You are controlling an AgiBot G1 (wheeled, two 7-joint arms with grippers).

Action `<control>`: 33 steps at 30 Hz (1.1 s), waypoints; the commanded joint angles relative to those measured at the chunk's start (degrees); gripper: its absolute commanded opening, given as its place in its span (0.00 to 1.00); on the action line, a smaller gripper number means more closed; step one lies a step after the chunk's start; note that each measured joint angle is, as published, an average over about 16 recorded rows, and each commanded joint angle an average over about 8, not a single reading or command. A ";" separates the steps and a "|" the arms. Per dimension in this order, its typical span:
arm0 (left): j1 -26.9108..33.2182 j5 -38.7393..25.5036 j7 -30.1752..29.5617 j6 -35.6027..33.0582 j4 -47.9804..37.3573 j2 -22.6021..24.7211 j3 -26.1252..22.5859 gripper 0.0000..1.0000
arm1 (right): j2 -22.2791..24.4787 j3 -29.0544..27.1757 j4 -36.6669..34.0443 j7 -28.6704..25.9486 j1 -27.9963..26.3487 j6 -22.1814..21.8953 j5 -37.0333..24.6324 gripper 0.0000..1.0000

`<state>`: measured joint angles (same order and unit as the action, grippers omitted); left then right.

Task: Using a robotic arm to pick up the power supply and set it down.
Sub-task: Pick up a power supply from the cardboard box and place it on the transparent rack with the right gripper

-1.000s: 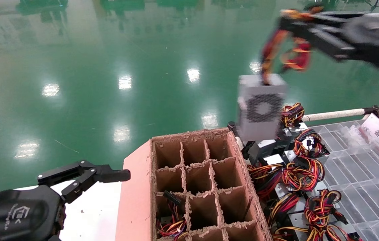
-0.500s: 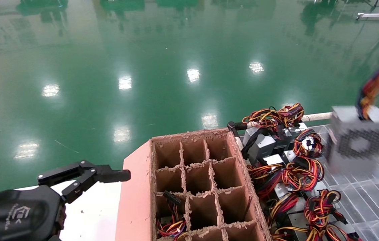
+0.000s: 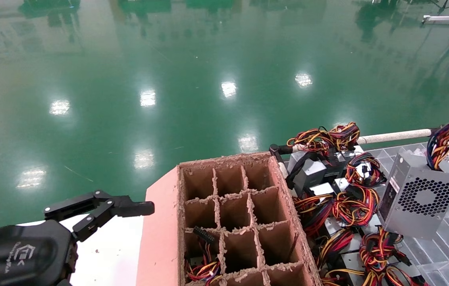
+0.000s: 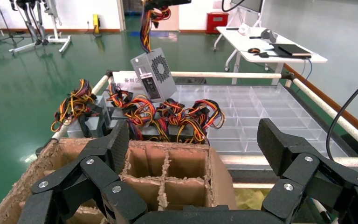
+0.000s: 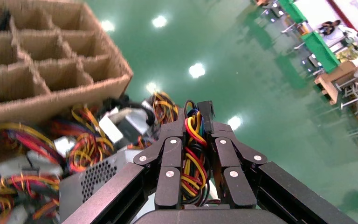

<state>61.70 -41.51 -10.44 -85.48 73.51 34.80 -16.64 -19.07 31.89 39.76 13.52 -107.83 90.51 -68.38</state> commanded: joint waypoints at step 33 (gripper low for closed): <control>0.03 0.08 0.06 0.05 0.00 -0.05 -0.12 1.00 | -3.42 19.18 -3.29 17.25 -11.71 0.69 -7.68 0.00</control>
<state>61.73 -41.43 -10.38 -85.43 73.51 34.75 -16.76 -22.74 50.80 36.46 30.89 -119.84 91.09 -76.27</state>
